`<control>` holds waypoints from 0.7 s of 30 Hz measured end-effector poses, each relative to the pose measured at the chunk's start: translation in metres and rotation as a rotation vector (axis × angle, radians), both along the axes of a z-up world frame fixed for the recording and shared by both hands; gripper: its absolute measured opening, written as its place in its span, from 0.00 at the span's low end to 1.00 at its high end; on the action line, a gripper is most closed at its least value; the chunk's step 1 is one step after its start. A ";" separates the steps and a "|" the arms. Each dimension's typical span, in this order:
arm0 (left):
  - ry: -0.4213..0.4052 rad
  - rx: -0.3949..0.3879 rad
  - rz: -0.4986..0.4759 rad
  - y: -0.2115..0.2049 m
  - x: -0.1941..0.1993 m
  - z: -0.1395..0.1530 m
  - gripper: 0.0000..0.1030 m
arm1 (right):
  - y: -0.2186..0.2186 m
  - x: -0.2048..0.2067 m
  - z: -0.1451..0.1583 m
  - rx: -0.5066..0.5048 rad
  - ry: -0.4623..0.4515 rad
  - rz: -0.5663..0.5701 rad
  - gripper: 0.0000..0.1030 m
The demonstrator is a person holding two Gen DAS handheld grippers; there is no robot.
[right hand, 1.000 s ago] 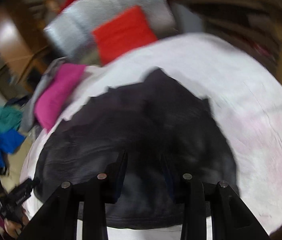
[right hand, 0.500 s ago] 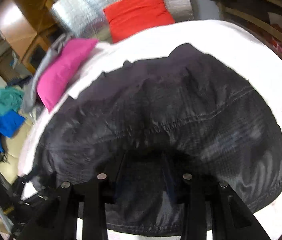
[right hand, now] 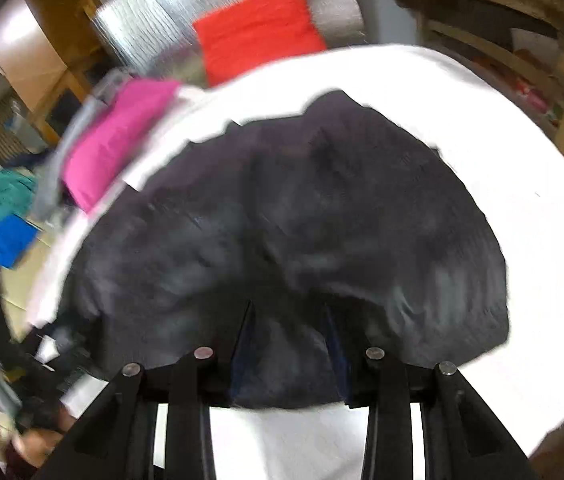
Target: Fold large clothes
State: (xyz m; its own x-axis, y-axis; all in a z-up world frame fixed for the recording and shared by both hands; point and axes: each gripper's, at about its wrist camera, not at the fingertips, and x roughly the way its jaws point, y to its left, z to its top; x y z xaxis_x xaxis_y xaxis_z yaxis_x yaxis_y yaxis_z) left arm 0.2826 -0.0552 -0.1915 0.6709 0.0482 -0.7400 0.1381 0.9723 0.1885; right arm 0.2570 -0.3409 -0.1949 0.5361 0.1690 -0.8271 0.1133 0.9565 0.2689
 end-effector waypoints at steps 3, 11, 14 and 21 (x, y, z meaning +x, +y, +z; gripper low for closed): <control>0.000 0.006 0.003 -0.001 0.000 -0.001 0.72 | 0.012 0.009 -0.011 -0.086 0.026 0.026 0.40; -0.045 0.084 0.086 0.000 -0.020 0.026 0.72 | 0.024 -0.040 0.031 -0.126 -0.134 0.012 0.60; -0.151 0.110 0.127 0.002 -0.051 0.059 0.72 | 0.026 -0.080 0.062 -0.158 -0.271 -0.046 0.72; -0.351 0.127 0.198 0.011 -0.130 0.145 0.82 | 0.021 -0.138 0.130 -0.172 -0.458 -0.118 0.83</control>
